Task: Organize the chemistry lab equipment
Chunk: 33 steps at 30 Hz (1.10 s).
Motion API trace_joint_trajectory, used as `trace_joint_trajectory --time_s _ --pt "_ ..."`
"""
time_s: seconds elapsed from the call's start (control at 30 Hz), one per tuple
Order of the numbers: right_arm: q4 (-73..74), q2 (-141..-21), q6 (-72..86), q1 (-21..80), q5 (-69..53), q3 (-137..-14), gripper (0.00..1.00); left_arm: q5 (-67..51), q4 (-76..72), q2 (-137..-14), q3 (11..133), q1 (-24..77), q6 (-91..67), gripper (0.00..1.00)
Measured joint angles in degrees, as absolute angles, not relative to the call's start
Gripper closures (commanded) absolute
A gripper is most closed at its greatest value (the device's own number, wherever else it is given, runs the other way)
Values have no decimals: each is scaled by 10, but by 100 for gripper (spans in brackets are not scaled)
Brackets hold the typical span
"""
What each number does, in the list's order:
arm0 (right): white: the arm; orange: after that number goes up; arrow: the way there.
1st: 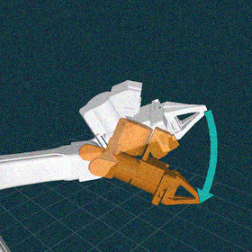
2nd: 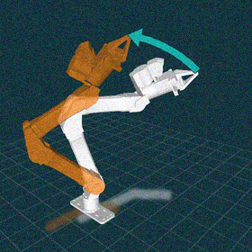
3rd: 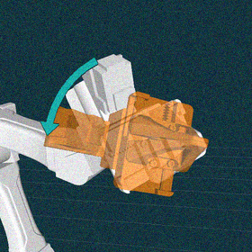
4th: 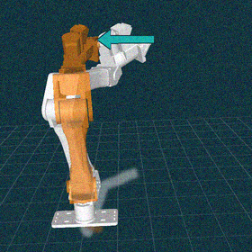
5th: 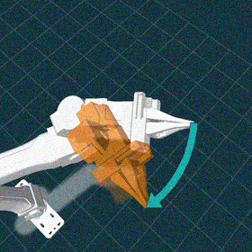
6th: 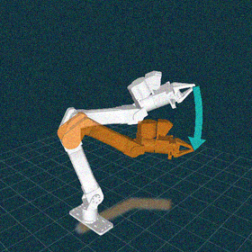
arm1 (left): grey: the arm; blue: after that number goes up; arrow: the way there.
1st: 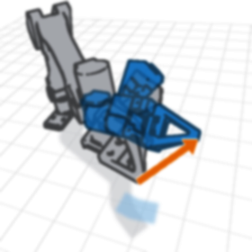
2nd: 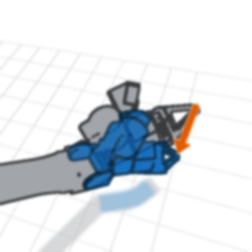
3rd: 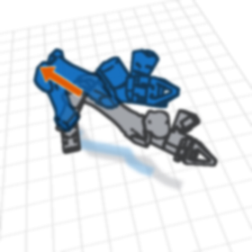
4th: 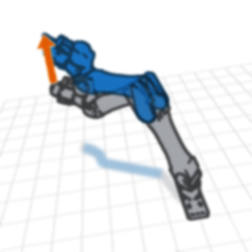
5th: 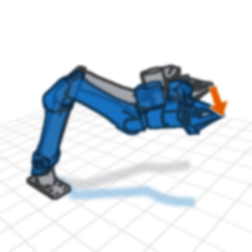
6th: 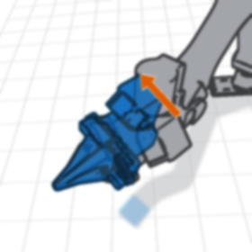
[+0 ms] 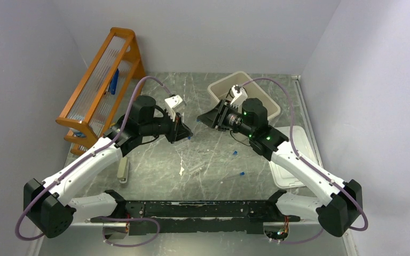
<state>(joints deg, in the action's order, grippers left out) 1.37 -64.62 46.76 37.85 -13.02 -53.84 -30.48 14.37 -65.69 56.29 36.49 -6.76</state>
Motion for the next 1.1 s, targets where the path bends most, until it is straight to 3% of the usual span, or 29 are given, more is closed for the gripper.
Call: trace_joint_trajectory --time_s 0.27,0.43,0.67,0.8,0.87,0.97,1.1 --pt "30 -659 445 373 -157 -543 60 -300 158 -657 560 365 -51 95" --pt "29 -671 435 372 -183 -543 69 -300 159 -657 558 365 -47 95" --pt "13 -685 434 370 -204 -544 71 -300 162 -657 554 365 -43 95" --pt "-3 -693 433 369 -209 -544 86 -300 162 -657 554 365 -40 95" --pt "-9 -693 433 368 -212 -543 90 -299 161 -657 554 365 -40 83" --pt "-21 -692 432 367 -212 -536 92 -296 160 -657 554 365 -39 51" --pt "-23 -686 407 365 -188 -528 92 -274 162 -653 554 366 -44 37"
